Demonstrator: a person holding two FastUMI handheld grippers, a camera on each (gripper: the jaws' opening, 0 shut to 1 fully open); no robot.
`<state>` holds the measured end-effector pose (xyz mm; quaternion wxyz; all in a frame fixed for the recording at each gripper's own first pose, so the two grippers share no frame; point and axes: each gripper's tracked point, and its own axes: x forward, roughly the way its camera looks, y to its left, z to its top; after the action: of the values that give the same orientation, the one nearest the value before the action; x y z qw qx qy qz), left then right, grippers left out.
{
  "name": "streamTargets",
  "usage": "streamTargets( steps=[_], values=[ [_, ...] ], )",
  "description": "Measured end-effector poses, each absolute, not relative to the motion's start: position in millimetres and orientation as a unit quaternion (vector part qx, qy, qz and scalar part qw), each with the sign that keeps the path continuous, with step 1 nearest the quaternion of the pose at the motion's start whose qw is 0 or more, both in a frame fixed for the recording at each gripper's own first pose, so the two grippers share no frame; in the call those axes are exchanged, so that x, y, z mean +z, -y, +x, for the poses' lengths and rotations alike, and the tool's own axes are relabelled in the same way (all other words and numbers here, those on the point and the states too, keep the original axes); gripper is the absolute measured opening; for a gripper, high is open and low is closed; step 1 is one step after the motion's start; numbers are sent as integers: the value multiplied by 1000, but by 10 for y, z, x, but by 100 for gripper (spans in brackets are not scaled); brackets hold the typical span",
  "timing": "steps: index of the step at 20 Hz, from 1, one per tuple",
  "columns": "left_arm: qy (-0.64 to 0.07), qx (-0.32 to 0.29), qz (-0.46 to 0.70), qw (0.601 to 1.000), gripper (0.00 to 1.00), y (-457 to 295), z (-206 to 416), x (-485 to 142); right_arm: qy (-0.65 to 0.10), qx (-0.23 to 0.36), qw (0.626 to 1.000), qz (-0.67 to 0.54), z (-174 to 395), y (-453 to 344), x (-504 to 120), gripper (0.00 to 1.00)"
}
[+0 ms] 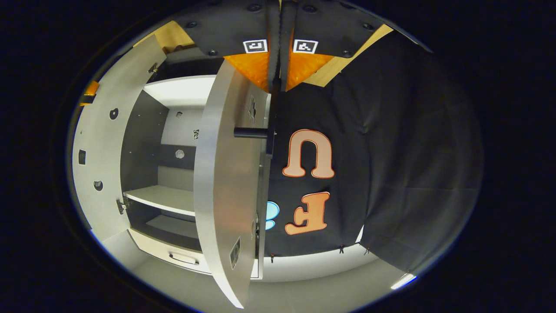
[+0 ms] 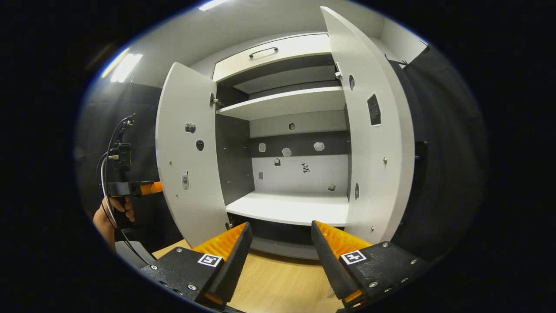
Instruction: Open the right door of the double-door shoe cabinet with the right hand, and open the left door with the left hand.
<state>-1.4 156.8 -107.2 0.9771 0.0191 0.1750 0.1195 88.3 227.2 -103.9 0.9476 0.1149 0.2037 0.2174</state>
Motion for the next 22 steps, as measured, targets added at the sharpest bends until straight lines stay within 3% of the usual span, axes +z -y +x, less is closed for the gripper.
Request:
streamTargets(
  steps=[4,10,14,18,21,22],
  values=[
    [-173,127,39,976,8,-1624,-84,-1044,-211,228,943,116,871,-2330,-1061,84],
    [-158,199,32,967,7,-1975,-360,-828,-192,224,950,100,938,-2258,-951,84],
    [-130,199,28,971,20,-1872,-475,-654,-176,225,953,96,964,-2275,-830,84],
    [-99,193,56,975,52,-1665,-497,-442,-160,224,958,83,944,-2240,-716,84],
    [-87,170,56,980,61,-1405,-465,-359,-146,217,962,74,931,-2171,-621,85],
    [-83,160,55,982,59,-1323,-424,-348,-141,213,964,72,939,-2154,-586,85]
  ],
)
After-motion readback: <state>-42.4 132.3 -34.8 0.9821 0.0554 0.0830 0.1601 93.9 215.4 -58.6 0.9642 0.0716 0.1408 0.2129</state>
